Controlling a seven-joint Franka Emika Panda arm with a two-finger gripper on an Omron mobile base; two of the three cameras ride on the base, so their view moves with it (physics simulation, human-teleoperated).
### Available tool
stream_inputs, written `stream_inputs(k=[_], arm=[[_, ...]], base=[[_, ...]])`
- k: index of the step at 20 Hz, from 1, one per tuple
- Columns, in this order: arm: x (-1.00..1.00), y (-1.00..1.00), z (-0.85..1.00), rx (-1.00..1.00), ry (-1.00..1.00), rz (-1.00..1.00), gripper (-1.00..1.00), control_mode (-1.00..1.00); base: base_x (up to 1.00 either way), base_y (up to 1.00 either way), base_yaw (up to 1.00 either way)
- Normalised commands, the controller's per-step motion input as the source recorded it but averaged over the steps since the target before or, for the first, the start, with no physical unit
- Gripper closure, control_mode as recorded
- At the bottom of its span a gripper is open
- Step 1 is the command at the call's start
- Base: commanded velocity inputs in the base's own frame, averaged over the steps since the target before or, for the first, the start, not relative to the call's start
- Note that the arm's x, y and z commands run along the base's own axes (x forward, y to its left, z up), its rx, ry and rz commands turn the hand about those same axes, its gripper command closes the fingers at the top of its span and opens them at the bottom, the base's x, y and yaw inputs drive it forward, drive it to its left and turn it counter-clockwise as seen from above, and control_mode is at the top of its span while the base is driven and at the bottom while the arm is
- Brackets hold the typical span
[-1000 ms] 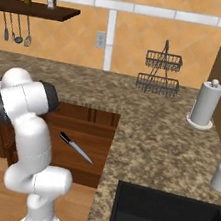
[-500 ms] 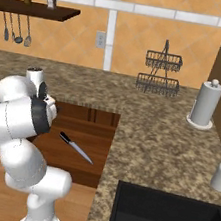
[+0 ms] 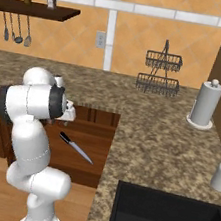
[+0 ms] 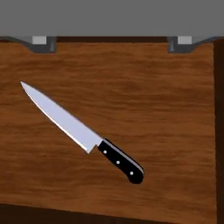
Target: Pick up the knife from the drawer and place it on the cutting board. Then place the meat from the plate to the cutting board.
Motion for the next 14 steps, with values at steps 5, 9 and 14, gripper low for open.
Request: stream_inputs(k=[5,9,14], arm=[[0.48,0.00,-0.83,0.00,0.05,0.19,-1.00,-1.00],[0.28,0.00,-0.77,0.00,0.16,0.11,-1.00,-1.00],[0.32,-0.04,-0.23,0.01,0.03,0.01,-1.00,-1.00]], base=[[0.00,0.00,0.00],[0.00,0.00,0.00],[0.00,0.00,0.00]])
